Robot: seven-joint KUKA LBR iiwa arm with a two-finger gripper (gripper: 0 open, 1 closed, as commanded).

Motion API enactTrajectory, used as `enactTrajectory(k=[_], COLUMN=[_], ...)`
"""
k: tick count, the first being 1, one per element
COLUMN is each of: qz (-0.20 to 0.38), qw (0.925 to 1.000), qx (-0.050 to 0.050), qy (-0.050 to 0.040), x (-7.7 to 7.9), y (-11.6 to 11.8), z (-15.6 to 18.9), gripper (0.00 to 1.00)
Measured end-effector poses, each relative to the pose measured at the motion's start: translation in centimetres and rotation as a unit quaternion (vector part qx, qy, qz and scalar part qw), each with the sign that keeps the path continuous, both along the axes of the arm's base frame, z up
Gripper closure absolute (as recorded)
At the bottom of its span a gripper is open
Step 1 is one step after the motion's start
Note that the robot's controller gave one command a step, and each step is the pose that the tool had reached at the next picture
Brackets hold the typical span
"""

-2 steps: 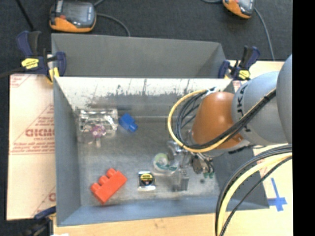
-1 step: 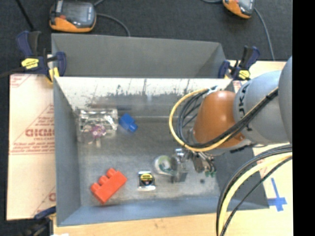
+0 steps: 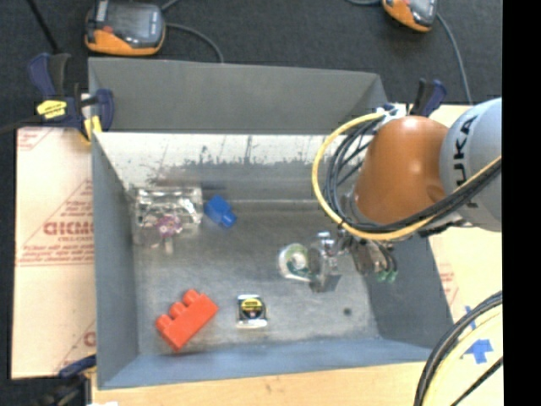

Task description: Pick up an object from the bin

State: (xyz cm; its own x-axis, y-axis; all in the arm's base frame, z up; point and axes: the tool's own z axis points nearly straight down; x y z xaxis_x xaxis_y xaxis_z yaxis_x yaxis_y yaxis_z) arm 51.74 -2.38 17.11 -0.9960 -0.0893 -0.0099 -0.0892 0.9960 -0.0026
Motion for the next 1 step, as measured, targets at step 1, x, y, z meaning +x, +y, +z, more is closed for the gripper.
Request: enactTrajectory(k=[1], qz=[-0.001], qw=[1.0], qx=[0.0], qy=[-0.0018], x=[2.54], y=[-0.8], z=[8.38], gripper=[1.0])
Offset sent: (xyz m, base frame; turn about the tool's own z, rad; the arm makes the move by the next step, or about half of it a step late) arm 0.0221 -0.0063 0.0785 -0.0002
